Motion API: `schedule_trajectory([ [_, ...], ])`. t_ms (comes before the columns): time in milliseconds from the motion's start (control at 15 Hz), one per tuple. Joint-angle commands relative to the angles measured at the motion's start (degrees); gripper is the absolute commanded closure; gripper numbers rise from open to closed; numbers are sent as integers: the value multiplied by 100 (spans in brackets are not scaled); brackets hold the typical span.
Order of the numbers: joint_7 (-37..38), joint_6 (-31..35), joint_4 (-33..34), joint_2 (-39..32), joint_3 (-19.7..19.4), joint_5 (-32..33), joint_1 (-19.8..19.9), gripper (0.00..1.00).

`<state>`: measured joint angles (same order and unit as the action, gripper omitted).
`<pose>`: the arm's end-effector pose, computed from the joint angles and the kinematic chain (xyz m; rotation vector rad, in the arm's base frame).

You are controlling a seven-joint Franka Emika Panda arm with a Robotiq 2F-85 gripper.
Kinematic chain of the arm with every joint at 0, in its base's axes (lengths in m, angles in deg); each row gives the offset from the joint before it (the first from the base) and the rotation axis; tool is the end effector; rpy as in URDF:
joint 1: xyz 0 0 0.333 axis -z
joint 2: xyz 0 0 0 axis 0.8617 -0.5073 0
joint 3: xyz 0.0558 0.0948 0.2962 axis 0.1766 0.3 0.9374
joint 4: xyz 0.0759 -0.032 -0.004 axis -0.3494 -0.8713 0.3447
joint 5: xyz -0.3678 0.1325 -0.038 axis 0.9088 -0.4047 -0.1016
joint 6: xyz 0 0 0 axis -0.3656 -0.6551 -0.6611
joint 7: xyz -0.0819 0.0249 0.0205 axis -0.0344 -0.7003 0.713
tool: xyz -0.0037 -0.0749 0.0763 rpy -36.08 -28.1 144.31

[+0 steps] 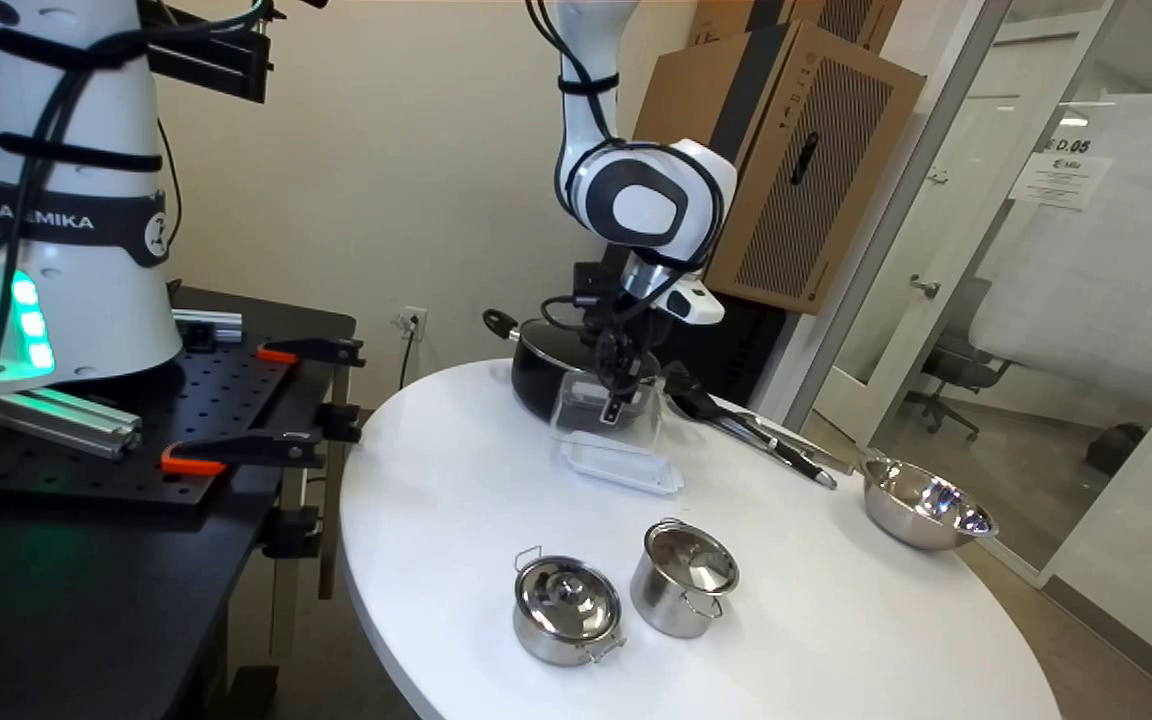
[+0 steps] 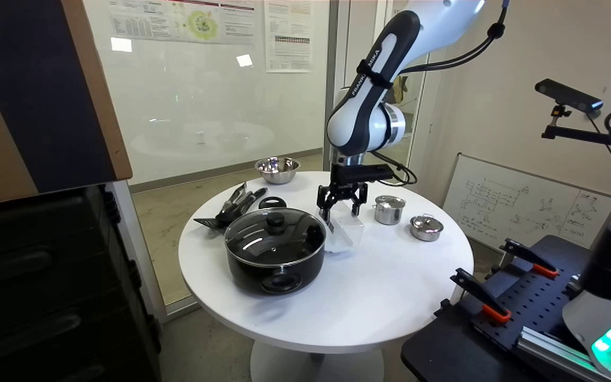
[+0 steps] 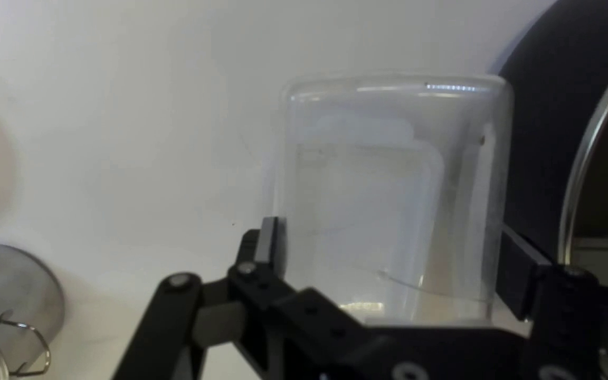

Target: Put the clear bowl on the white plate

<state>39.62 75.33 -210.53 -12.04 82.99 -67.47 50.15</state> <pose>0.5467 0.0979 0.1288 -3.0814 0.3139 0.0501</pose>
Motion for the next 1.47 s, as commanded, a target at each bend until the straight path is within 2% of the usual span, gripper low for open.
schedule_trajectory([
  [0, 141, -129, 414, -177, 46, -211, 41, 35],
  [333, 387, -263, 749, -340, -118, -137, -65, 35],
  [800, 657, -810, 1187, -621, -434, 119, -258, 35],
  [1400, 964, -1135, 1538, -925, -516, 229, -465, 35],
])
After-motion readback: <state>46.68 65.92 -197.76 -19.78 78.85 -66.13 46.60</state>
